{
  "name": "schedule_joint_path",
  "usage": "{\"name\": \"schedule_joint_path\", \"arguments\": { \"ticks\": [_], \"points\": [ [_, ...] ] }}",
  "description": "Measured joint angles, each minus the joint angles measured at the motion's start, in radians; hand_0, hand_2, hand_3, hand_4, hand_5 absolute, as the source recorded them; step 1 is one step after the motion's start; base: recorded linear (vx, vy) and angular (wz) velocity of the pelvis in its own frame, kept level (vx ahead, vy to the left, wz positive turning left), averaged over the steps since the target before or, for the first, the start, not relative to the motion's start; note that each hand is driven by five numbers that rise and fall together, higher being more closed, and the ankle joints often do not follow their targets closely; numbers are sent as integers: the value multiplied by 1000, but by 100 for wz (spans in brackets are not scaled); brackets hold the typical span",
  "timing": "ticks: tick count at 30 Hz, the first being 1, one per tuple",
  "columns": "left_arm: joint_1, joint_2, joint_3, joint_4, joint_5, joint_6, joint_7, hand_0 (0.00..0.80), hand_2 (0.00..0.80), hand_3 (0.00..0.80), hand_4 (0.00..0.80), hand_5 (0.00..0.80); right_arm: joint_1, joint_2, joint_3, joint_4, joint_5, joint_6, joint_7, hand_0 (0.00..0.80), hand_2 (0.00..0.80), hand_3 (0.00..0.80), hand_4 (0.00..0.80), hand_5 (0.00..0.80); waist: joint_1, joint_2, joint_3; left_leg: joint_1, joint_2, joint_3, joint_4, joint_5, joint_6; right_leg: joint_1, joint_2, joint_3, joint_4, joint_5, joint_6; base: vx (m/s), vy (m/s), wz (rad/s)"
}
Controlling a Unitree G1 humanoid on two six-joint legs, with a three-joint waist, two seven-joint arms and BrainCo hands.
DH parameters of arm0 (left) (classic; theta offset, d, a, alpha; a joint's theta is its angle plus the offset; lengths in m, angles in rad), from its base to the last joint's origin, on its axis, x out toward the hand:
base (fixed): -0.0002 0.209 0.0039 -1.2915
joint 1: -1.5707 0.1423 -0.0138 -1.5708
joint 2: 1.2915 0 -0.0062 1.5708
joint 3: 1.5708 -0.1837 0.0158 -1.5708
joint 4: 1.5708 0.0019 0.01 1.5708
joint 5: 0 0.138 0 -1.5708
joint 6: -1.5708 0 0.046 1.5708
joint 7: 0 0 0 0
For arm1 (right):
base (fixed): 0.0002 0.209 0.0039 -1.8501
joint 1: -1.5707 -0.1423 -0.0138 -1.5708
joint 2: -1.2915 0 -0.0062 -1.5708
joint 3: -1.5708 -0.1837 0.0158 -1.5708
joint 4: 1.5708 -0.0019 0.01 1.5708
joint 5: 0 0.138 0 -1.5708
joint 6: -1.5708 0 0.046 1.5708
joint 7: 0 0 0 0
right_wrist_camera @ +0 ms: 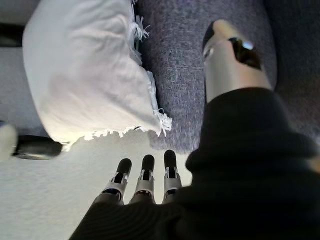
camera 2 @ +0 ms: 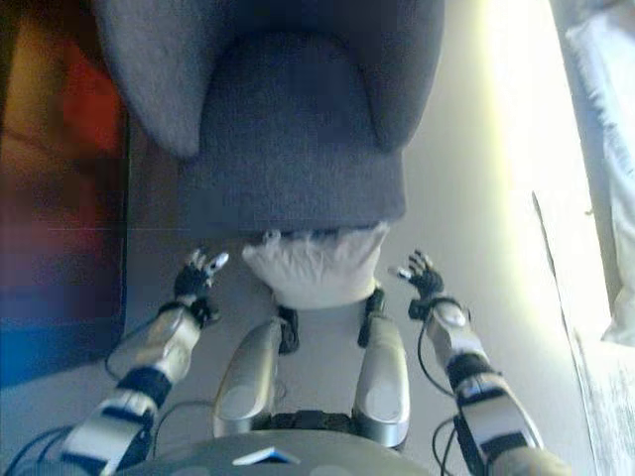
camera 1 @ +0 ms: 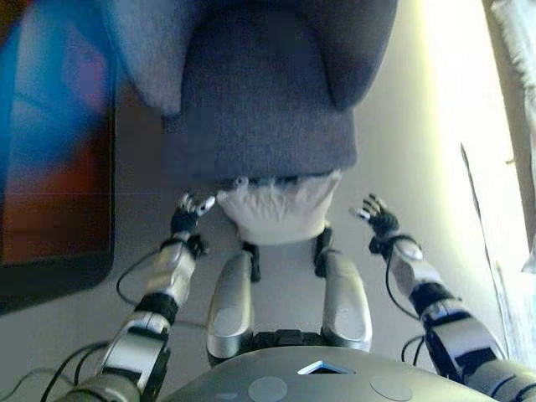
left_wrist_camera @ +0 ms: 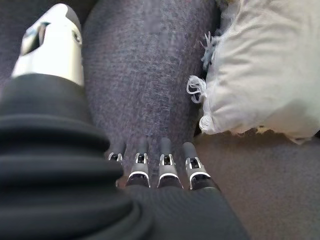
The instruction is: Pick up the cushion and take it to the sofa
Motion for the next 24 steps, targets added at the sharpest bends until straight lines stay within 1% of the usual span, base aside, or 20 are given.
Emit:
{"name": "schedule_joint_path", "arguments": {
  "ticks": [4,7,12,16,20,24],
  "points": [
    [-31,1,-7,1,0,-17,56,0,0,0,0,0,-55,-8,1,-4,0,0,-54,0,0,0,0,0,2,0,48,-91,1,-4,53,-4,2,-86,-5,2,41,-1,-1,-63,22,2],
    [-29,6,-6,8,0,-23,67,0,0,0,0,0,-78,-23,-1,-2,-3,0,-71,0,0,0,0,0,5,1,57,-159,1,-3,106,-22,9,-153,-10,12,88,-8,-6,-92,33,-2],
    [-88,24,-6,37,-1,-23,78,0,0,0,0,0,-194,-68,0,35,-26,0,-48,0,0,0,0,0,5,6,73,-298,0,-1,188,-38,20,-296,-24,29,176,-25,-8,-91,-2,3],
    [-151,40,-6,51,-12,-23,73,0,0,0,0,0,-300,-92,3,74,-24,1,-11,0,0,0,0,0,6,6,74,-401,2,-11,263,-52,22,-398,-32,32,255,-45,-14,-61,4,5],
    [-172,51,-7,50,-12,-26,50,0,0,0,0,0,-344,-101,4,87,-13,1,28,0,0,0,0,0,7,7,74,-488,8,-31,392,-101,22,-485,-41,41,391,-100,-19,-26,-2,5],
    [-180,68,-16,45,-11,-26,21,0,0,0,0,0,-347,-127,7,74,0,8,64,0,0,0,0,0,7,12,76,-587,10,-44,557,-166,21,-599,-55,72,578,-172,-28,9,-30,5]
  ]
}}
